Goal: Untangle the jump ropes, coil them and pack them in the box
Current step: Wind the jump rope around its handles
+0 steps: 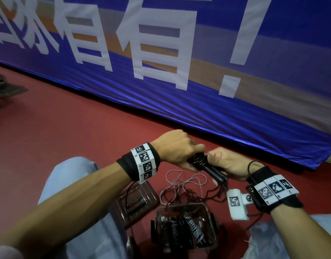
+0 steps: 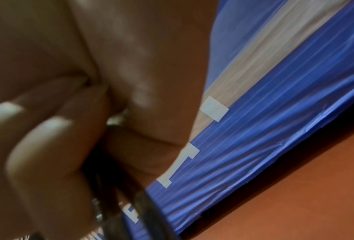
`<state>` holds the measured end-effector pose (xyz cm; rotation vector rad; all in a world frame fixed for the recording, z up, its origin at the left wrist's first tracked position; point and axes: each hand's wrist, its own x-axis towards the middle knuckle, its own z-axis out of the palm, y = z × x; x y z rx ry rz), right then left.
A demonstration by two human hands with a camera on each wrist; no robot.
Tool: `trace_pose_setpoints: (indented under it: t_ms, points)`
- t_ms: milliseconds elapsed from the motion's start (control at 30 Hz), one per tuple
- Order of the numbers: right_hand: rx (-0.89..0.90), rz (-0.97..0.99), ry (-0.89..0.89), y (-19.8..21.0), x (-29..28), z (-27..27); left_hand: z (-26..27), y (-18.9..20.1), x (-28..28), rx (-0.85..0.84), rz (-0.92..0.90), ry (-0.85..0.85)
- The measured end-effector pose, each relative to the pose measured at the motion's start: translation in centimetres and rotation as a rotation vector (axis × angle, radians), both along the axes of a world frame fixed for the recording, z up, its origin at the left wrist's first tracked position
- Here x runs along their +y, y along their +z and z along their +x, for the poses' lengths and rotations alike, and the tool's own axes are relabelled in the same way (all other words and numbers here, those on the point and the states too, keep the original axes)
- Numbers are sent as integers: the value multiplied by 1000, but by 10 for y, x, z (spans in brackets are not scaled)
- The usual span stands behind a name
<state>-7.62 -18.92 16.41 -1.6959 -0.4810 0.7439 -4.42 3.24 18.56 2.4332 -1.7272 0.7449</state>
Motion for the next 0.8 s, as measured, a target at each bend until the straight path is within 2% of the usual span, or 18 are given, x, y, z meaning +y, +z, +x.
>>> trace_pose_setpoints:
  t_ms: [100, 200, 367, 433, 467, 533, 633, 800]
  points:
    - [8, 55, -14, 1, 2, 0, 0, 2, 3, -1, -19, 20]
    - [2, 134, -81, 5, 7, 0, 2, 6, 5, 53, -123, 55]
    - [84, 448, -380, 3, 33, 0, 8, 11, 0, 180, -287, 274]
    - [80, 476, -546, -3, 50, 3, 12, 15, -2, 261, -294, 429]
    - [24, 411, -614, -9, 56, 6, 15, 17, -2, 313, -269, 504]
    - [-149, 149, -679, -24, 64, 10, 20, 14, -3, 375, -173, 605]
    - [-359, -234, -666, -36, 65, 12, 22, 0, -7, 397, -73, 690]
    - [-515, -472, -567, -27, 56, 7, 23, -17, -16, 488, -82, 787]
